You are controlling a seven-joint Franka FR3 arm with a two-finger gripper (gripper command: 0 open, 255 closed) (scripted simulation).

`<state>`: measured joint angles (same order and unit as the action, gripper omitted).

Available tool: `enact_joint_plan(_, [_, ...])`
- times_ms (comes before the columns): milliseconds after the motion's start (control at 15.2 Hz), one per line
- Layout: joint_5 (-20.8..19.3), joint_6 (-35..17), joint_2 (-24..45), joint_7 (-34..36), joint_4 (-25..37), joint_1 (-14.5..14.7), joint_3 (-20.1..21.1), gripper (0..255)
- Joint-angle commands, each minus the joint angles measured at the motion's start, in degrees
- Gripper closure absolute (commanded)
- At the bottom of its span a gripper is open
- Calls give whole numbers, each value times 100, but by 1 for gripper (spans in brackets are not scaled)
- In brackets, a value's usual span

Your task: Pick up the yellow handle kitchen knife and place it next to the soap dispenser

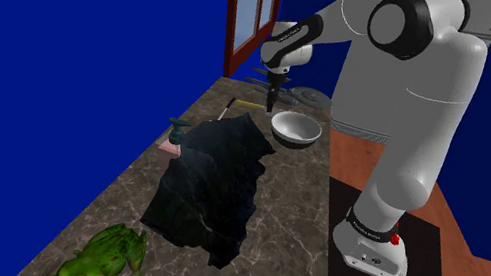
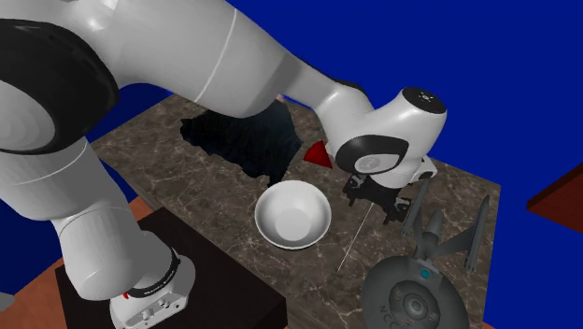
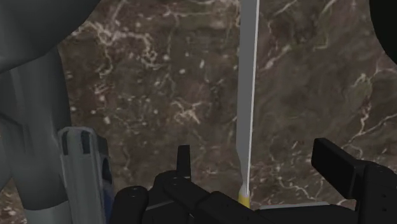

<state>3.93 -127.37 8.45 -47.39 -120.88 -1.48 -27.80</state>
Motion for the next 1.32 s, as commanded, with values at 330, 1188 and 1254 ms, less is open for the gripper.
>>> enact_joint_plan(330, [146,-309,225,-102,-110,-33,33,0])
enact_joint_plan(1188, [146,-308,224,-101,-110,-33,32,255])
enact_joint_plan(1254, [146,-308,224,-101,-110,-33,32,255])
